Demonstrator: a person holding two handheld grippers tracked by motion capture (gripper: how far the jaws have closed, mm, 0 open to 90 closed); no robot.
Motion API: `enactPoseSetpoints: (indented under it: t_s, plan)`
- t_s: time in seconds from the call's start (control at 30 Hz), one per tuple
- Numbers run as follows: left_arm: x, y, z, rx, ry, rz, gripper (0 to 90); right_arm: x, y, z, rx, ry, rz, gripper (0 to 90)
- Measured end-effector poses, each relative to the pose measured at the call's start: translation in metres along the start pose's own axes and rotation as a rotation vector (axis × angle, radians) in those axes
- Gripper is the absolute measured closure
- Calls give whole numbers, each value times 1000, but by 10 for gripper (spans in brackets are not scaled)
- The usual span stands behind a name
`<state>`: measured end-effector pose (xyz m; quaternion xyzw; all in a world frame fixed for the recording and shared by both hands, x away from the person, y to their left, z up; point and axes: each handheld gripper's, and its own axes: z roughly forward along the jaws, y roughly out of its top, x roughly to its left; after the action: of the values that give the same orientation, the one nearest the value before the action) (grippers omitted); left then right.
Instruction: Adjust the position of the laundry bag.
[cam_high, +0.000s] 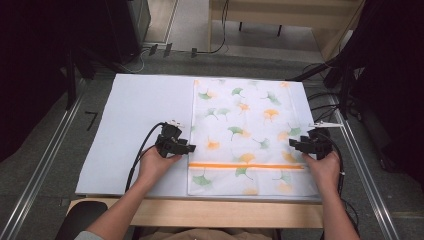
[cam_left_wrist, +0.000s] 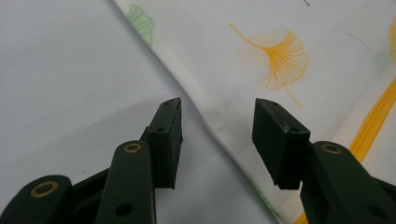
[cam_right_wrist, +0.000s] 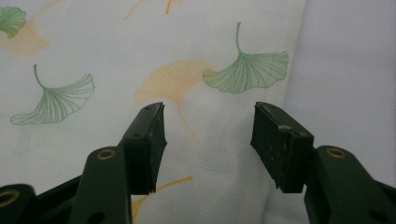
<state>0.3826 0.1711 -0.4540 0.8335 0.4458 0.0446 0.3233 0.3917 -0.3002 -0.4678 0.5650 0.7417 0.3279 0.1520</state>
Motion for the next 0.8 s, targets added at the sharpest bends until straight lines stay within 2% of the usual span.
enactPoseSetpoints:
  t_s: [0.03, 0.1, 0.2, 0.33, 0.4, 0.53, 0.63, 0.8]
  plan:
    - [-2, 0, 1, -2, 2, -3, 525, 0, 0, 0, 2, -1, 0, 455]
    - [-4, 1, 3, -2, -28, -18, 540, -1, 0, 1, 4, -3, -4, 455]
    - [-9, 1, 5, -3, -13, -3, 553, -1, -1, 3, 16, 12, 4, 454]
    - [-9, 1, 7, 4, -38, -22, 687, 2, -1, 7, 35, 33, -5, 462]
    - [-9, 2, 7, 3, -46, -31, 725, 3, -1, 7, 36, 46, -2, 468]
    - [-6, 2, 9, 28, -94, -60, 871, 6, 0, 6, 30, 14, -25, 483]
    - [-3, 3, 8, 33, -108, -70, 896, 1, 0, 3, 11, -2, 5, 483]
    - [-2, 4, 7, 33, -104, -61, 899, -5, -3, 3, 33, -16, 13, 530]
